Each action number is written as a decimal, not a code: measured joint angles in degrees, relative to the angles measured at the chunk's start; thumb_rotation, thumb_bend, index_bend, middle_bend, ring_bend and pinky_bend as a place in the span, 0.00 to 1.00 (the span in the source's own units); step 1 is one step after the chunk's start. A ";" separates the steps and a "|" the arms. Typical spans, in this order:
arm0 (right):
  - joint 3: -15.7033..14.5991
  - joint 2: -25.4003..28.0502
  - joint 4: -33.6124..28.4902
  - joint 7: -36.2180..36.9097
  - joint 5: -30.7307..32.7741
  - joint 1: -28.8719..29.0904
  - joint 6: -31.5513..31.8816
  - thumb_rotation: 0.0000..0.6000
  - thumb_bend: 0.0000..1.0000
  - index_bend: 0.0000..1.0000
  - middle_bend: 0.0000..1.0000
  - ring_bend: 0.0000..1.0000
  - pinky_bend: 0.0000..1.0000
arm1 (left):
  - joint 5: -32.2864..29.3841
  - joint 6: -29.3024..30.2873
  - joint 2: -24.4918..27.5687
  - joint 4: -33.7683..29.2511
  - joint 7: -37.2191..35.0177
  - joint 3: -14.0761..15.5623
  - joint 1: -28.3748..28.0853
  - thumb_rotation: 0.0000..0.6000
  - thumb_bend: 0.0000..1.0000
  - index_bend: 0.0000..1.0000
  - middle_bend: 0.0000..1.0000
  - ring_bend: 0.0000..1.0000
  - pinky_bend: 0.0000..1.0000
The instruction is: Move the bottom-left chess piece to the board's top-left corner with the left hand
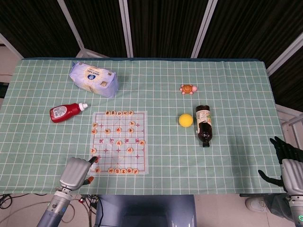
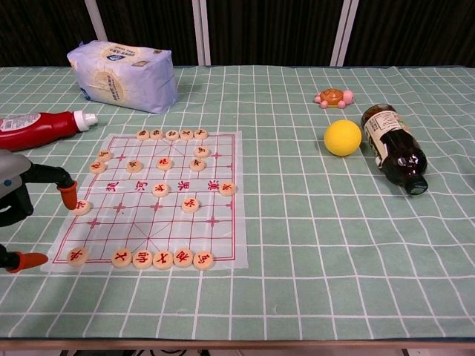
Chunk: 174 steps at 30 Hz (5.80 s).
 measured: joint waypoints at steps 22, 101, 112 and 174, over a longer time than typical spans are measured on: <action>0.09 0.06 -0.03 0.76 0.08 0.02 -0.08 1.00 0.25 0.00 0.00 0.00 0.00 | -9.94 -0.43 -4.09 0.12 7.08 -1.15 -2.19 1.00 0.18 0.43 1.00 1.00 1.00; 0.22 0.32 -0.56 1.47 0.34 -0.06 -0.14 1.00 0.25 0.00 0.00 0.00 0.00 | -17.66 2.66 -6.44 0.23 6.29 -0.09 -8.91 1.00 0.28 0.48 1.00 1.00 1.00; 0.23 0.40 -0.53 1.80 0.49 -0.09 -0.26 1.00 0.25 0.00 0.00 0.00 0.00 | -19.60 4.23 -5.35 -1.95 7.64 -3.56 -10.50 1.00 0.28 0.48 1.00 1.00 1.00; 0.24 0.37 -0.33 1.91 1.05 -0.04 -0.83 1.00 0.25 0.00 0.00 0.00 0.00 | -39.58 -4.40 -12.36 28.09 4.53 -18.78 -29.30 1.00 0.28 0.49 1.00 1.00 1.00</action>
